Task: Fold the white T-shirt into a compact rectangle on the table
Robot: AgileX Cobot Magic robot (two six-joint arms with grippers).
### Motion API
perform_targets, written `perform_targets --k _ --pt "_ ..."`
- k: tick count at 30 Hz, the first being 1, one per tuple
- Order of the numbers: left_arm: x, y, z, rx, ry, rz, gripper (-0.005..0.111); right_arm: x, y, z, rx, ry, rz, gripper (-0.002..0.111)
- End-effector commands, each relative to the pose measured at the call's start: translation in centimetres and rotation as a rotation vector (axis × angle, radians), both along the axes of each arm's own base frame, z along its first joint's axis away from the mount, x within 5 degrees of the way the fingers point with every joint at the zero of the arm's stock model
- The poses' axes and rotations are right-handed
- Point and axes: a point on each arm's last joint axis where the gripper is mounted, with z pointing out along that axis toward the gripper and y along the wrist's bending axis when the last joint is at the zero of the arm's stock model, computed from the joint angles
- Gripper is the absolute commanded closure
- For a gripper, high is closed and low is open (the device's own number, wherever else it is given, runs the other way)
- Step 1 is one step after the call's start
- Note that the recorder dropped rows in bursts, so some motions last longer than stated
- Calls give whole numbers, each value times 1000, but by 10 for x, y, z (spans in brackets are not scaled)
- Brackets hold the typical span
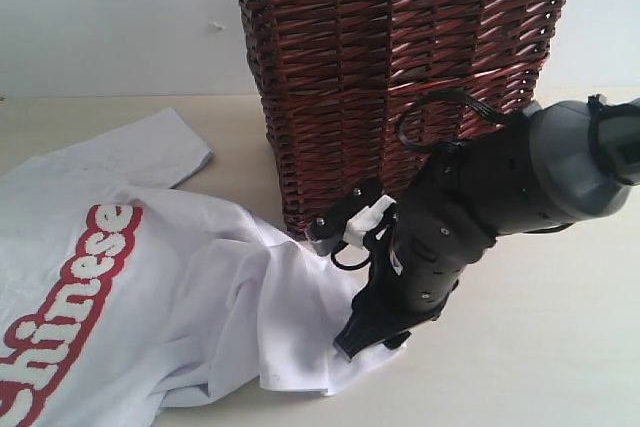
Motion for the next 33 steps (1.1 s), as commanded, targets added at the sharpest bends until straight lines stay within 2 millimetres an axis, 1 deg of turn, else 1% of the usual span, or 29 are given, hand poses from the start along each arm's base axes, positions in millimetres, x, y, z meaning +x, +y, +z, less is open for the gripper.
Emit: perform_targets --k 1,3,4,6,9,10,13,15,18,21,24,26,28,33 --pt "0 0 1 -2 -15 2 107 2 8 -14 69 13 30 58" --pt "0 0 1 -2 -15 2 107 3 7 -20 57 19 31 63" --pt "0 0 1 -2 -15 2 107 2 6 -23 43 28 28 67" --pt "0 0 1 -2 -15 2 107 1 4 -30 14 56 28 79" --pt "0 0 1 0 -15 2 107 -3 -2 -36 -61 106 59 104" --pt "0 0 1 0 -15 2 107 -4 -4 -36 -93 117 76 108" --pt "0 0 1 0 -15 2 107 -6 -13 -27 -182 127 87 108" --pt "0 0 1 0 -15 2 107 -2 -19 -14 -239 72 73 108" --pt "0 0 1 0 -15 2 107 5 -25 18 -262 -86 13 108" --pt "0 0 1 0 -15 2 107 11 -32 56 -286 -247 -17 108" --pt "0 0 1 0 -15 2 107 16 -38 88 -340 -355 -52 108" --pt "0 0 1 0 -15 2 107 21 -41 105 -375 -409 -71 108" --pt "0 0 1 0 -15 2 107 25 -42 119 -401 -458 -75 108" --pt "0 0 1 0 -15 2 107 33 -37 136 -373 -537 -58 108"
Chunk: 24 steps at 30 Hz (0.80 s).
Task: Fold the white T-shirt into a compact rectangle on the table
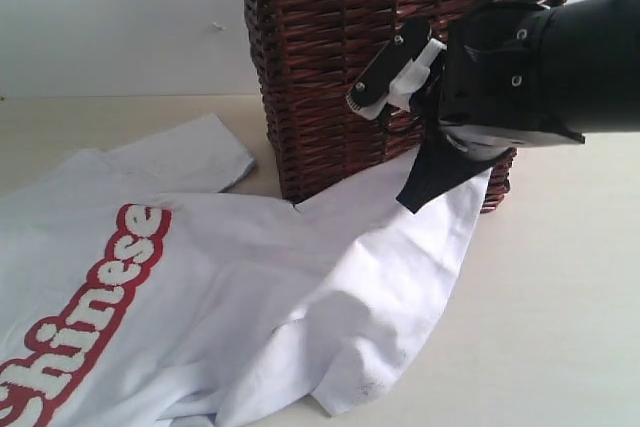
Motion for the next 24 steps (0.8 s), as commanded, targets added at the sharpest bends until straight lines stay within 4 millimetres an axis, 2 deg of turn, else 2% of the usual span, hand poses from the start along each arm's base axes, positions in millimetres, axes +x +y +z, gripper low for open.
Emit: perform_targets --k 1,3,5,8,11,13,17,21,24 --pt "0 0 1 -1 -15 2 107 8 0 18 -7 -78 11 106" --pt "0 0 1 -1 -15 2 107 11 2 24 6 -99 19 96" --pt "0 0 1 -1 -15 2 107 12 4 26 25 -108 28 80" --pt "0 0 1 -1 -15 2 107 9 6 21 94 -69 -6 61" --pt "0 0 1 -1 -15 2 107 0 12 16 172 38 -7 61" --pt "0 0 1 -1 -15 2 107 -8 24 17 244 91 45 64" --pt "0 0 1 -1 -15 2 107 -42 54 16 356 195 176 65" --pt "0 0 1 -1 -15 2 107 -82 65 -10 205 291 316 65" --pt "0 0 1 -1 -15 2 107 -114 72 -41 71 386 522 63"
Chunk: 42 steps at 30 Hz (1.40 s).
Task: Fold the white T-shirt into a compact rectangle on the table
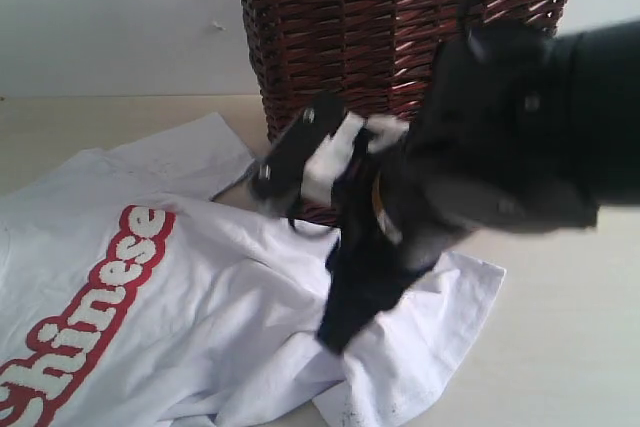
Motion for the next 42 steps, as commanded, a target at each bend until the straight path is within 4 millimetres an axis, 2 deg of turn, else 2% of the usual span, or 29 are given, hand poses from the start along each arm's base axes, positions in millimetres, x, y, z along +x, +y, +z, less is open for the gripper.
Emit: perform_targets --k 1,3,6,12,15,17,19,21,22,26,31,34,37,39,41,42 --pt "0 0 1 -1 -15 2 107 -41 7 -35 -133 66 261 59" --pt "0 0 1 -1 -15 2 107 -52 12 -48 -166 84 318 52" --pt "0 0 1 -1 -15 2 107 -55 17 -62 -223 54 365 47" --pt "0 0 1 -1 -15 2 107 -47 22 -96 -365 44 445 47" --pt "0 0 1 -1 -15 2 107 -43 23 -108 -394 25 429 48" --pt "0 0 1 -1 -15 2 107 -38 21 -110 -411 -22 361 55" --pt "0 0 1 -1 -15 2 107 -33 16 -107 -452 -79 287 75" --pt "0 0 1 -1 -15 2 107 -30 11 -102 -520 -116 263 103" --pt "0 0 1 -1 -15 2 107 -29 9 -99 -538 -128 253 107" --pt "0 0 1 -1 -15 2 107 -29 7 -74 -511 -184 259 108" --pt "0 0 1 -1 -15 2 107 -32 2 -22 -377 -298 248 108" --pt "0 0 1 -1 -15 2 107 -36 -6 2 -348 -348 258 108" --pt "0 0 1 -1 -15 2 107 -47 -5 12 -184 -290 243 108" --pt "0 0 1 -1 -15 2 107 -58 9 11 0 -200 335 105" --pt "0 0 1 -1 -15 2 107 -67 21 6 112 -118 434 95" --pt "0 0 1 -1 -15 2 107 -71 29 1 154 -75 480 86"
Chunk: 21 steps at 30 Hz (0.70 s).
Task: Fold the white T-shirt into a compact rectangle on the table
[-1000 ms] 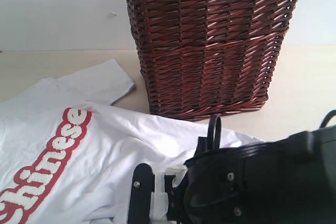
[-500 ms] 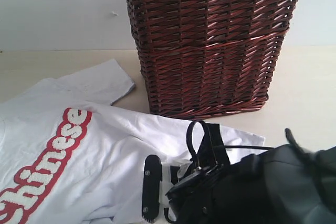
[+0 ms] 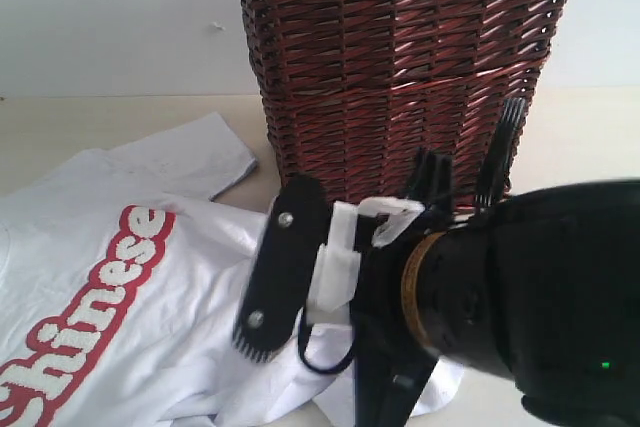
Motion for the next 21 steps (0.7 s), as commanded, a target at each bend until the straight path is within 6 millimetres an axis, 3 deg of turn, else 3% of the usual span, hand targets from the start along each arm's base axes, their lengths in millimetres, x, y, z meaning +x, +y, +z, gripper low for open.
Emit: perform_targets --k 1,3,5,15,18,21 --pt "0 0 1 -3 -15 3 107 -15 29 -11 195 183 201 78" --pt "0 0 1 -3 -15 3 107 -14 39 -26 215 231 205 63" --pt "0 0 1 -3 -15 3 107 -10 47 -40 191 256 199 59" --pt "0 0 1 -3 -15 3 107 23 93 -87 19 309 206 59" --pt "0 0 1 -3 -15 3 107 27 97 -102 -45 322 205 65" --pt "0 0 1 -3 -15 3 107 32 94 -111 -126 307 174 87"
